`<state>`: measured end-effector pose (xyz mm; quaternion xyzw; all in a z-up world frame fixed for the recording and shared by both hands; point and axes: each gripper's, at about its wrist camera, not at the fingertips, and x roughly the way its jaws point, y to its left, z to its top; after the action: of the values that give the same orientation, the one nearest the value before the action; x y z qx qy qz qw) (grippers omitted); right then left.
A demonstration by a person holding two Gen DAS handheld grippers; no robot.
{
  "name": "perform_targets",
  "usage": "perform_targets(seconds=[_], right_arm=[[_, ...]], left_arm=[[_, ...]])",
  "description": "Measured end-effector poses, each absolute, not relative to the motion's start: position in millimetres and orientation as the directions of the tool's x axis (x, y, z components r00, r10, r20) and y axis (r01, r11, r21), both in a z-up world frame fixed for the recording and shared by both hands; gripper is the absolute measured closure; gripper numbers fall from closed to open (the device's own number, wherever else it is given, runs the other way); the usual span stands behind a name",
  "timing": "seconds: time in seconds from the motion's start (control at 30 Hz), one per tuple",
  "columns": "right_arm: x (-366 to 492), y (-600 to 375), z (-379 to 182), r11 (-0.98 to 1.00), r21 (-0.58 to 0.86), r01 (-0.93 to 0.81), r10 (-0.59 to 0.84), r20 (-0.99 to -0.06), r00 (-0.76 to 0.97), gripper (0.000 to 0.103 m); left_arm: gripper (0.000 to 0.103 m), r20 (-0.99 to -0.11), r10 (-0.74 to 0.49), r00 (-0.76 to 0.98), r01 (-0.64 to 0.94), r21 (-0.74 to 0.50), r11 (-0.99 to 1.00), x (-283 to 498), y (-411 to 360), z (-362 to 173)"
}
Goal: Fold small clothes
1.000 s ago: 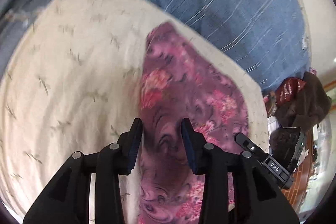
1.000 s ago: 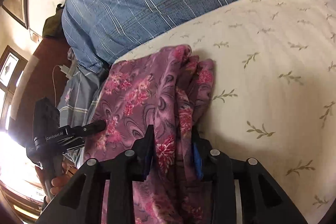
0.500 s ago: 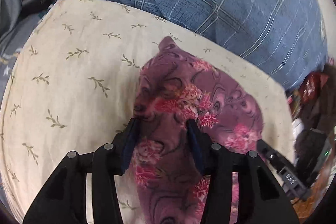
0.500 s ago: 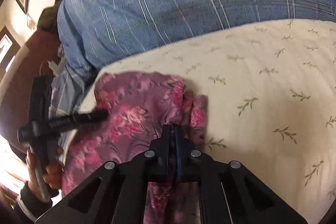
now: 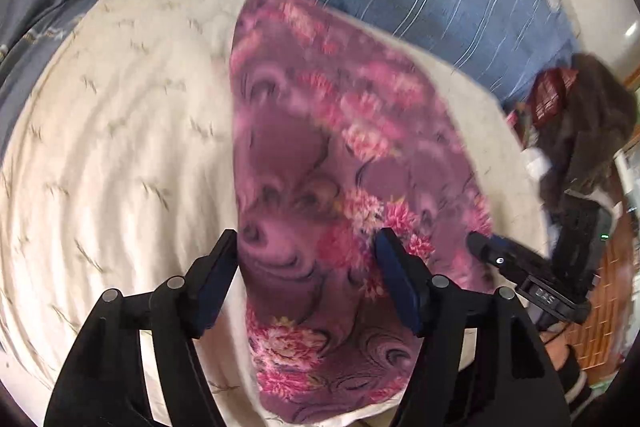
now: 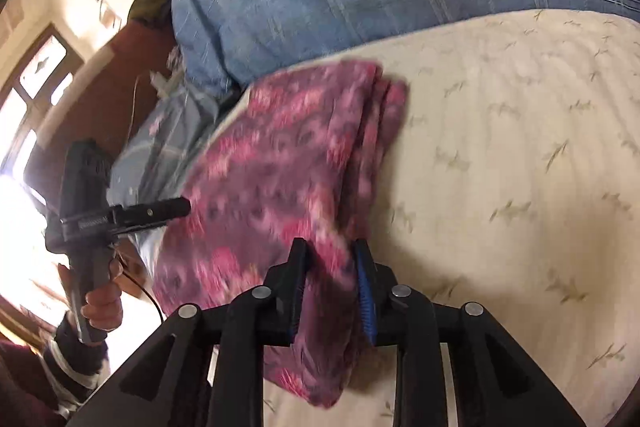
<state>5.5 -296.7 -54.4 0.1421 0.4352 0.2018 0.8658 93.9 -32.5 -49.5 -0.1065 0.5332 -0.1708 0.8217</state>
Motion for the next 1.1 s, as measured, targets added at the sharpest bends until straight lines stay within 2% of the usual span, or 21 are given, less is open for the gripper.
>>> perform_targets(seconds=[0.03, 0.17, 0.4, 0.47, 0.53, 0.57, 0.63, 0.73, 0.9, 1.07, 1.1], right_arm=[[3, -295, -56, 0.887, 0.402, -0.227, 0.457, -0.696, 0.553, 0.067], [4, -304, -61, 0.859, 0.476, -0.186, 0.490, -0.664, 0.565, 0.064], [3, -304, -65, 0.844, 0.507, -0.175, 0.505, -0.642, 0.577, 0.059], [4, -304, -64, 0.840, 0.515, -0.173, 0.513, -0.649, 0.561, 0.055], [5, -300, -61, 0.840, 0.511, -0.182, 0.519, -0.658, 0.545, 0.042], [5, -296, -59, 0.848, 0.495, -0.188, 0.510, -0.669, 0.541, 0.039], [3, -282, -55, 0.876, 0.435, -0.209, 0.475, -0.700, 0.533, 0.025], [0, -256, -49, 0.921, 0.307, -0.241, 0.390, -0.766, 0.511, 0.017], [-15, -260, -37, 0.913, 0.318, -0.255, 0.407, -0.751, 0.520, 0.017], [-8, -271, -57, 0.890, 0.419, -0.180, 0.453, -0.767, 0.453, 0.017], [-10, -272, -56, 0.885, 0.431, -0.177, 0.460, -0.748, 0.478, 0.020]], left_arm=[[0.025, -0.841, -0.375, 0.390, 0.140, -0.348, 0.927, 92, -33, -56], [0.024, -0.829, -0.411, 0.380, 0.086, -0.411, 0.908, 96, -23, -57], [0.020, -0.847, -0.379, 0.374, 0.031, -0.397, 0.917, 91, -24, -57], [0.020, -0.851, -0.382, 0.360, 0.026, -0.400, 0.916, 91, -23, -58], [0.020, -0.854, -0.384, 0.352, 0.015, -0.405, 0.914, 90, -22, -58], [0.020, -0.854, -0.383, 0.352, 0.008, -0.407, 0.914, 89, -21, -58], [0.020, -0.855, -0.380, 0.352, 0.005, -0.405, 0.915, 87, -21, -58], [0.020, -0.854, -0.408, 0.322, 0.008, -0.428, 0.904, 87, -14, -51], [0.020, -0.821, -0.425, 0.381, 0.050, -0.441, 0.896, 68, 9, -27], [0.020, -0.847, -0.444, 0.293, 0.040, -0.453, 0.891, 67, 5, -60], [0.020, -0.849, -0.440, 0.292, 0.037, -0.449, 0.893, 67, 3, -63]])
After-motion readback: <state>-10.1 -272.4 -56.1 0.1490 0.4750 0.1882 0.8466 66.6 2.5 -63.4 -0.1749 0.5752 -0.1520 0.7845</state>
